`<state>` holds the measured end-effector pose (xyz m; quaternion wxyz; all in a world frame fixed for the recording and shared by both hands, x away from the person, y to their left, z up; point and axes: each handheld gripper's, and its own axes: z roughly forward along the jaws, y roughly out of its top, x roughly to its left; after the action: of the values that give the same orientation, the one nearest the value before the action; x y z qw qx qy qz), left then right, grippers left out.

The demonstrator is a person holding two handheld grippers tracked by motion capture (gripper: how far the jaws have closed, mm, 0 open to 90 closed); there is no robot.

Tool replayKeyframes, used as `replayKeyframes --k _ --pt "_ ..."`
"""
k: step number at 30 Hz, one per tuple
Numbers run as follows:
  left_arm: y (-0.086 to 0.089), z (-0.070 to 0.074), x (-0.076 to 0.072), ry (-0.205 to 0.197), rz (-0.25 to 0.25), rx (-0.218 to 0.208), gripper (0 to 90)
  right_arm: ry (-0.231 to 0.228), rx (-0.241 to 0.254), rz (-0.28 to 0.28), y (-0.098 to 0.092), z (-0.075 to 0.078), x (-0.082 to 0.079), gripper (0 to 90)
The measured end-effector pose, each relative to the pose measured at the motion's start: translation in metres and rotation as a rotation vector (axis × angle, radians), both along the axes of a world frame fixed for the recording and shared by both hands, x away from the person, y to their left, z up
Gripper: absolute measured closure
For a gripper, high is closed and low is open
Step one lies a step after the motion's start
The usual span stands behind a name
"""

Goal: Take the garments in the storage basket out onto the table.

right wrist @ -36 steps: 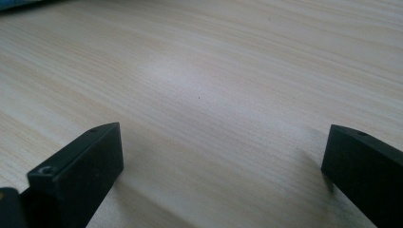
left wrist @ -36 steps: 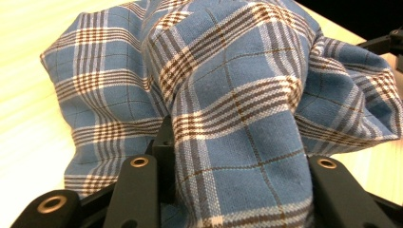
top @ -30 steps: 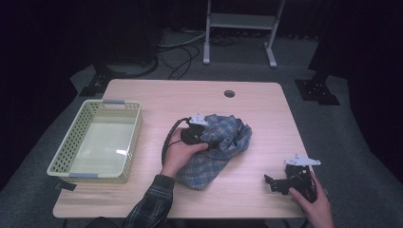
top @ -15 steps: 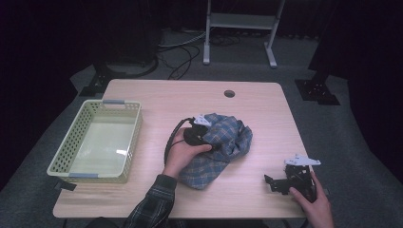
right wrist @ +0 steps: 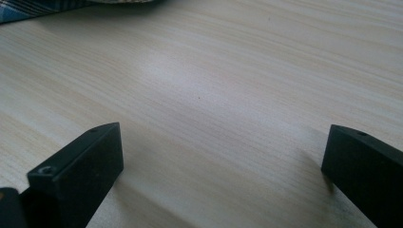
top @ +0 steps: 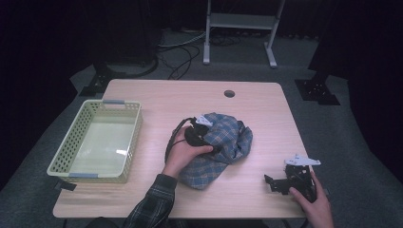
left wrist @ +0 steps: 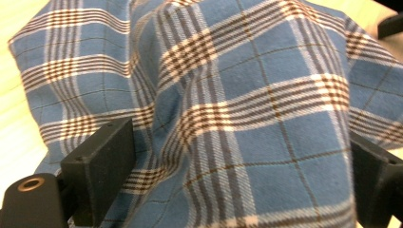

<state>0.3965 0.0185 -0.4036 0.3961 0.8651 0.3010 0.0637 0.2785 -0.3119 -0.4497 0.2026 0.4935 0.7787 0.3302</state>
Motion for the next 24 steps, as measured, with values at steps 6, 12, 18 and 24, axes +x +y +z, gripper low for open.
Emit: replayKeyframes --k 6,12,18,24 --pt "0.002 0.005 -0.001 -0.021 -0.010 -0.018 3.9 0.000 0.000 0.000 0.000 0.000 0.000 0.0" --pt "0.005 0.015 0.000 -0.069 -0.012 -0.092 2.8 -0.002 -0.001 0.001 0.000 0.000 0.000 0.0" --pt "0.011 0.029 -0.002 -0.129 -0.019 -0.183 2.8 -0.001 0.000 0.000 0.000 0.000 0.000 0.0" --pt "0.016 0.043 -0.006 -0.173 -0.029 -0.245 2.8 -0.001 0.000 0.001 0.000 0.000 0.000 0.0"
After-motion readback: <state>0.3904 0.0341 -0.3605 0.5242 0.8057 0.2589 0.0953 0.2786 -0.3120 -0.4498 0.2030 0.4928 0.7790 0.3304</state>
